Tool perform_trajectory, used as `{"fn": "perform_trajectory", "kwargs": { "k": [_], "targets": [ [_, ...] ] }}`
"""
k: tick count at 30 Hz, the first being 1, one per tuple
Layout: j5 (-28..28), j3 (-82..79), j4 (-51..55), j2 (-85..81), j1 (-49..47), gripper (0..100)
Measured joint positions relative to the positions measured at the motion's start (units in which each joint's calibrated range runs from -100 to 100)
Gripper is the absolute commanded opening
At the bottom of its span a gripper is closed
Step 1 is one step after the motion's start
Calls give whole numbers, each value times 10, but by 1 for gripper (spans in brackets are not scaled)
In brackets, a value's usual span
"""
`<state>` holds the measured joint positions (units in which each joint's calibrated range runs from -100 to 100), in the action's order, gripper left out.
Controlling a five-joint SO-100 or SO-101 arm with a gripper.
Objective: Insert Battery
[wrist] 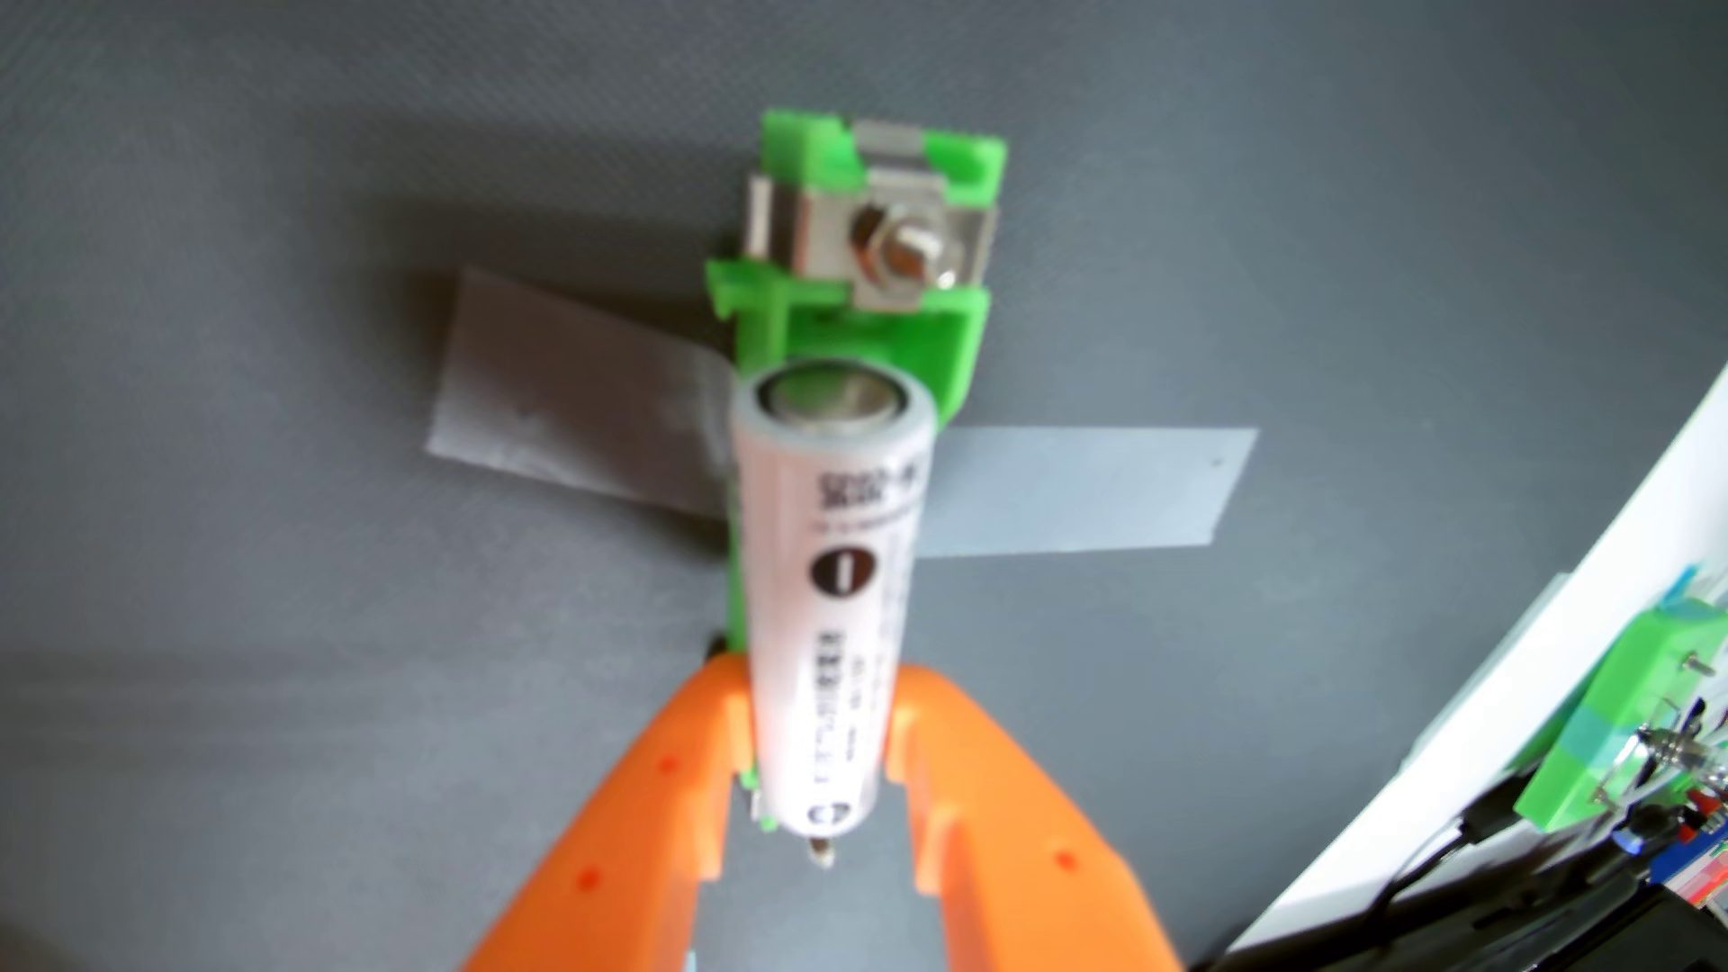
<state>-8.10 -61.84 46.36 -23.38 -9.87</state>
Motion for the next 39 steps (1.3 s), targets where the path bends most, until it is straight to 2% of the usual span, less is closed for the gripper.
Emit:
{"fn": "perform_trajectory", "kwargs": {
  "k": [27,33,39],
  "targets": [
    [0,0,0,0,0,1],
    [-26,0,0,0,0,1],
    [-28,0,0,0,-6,1]
  ]
}}
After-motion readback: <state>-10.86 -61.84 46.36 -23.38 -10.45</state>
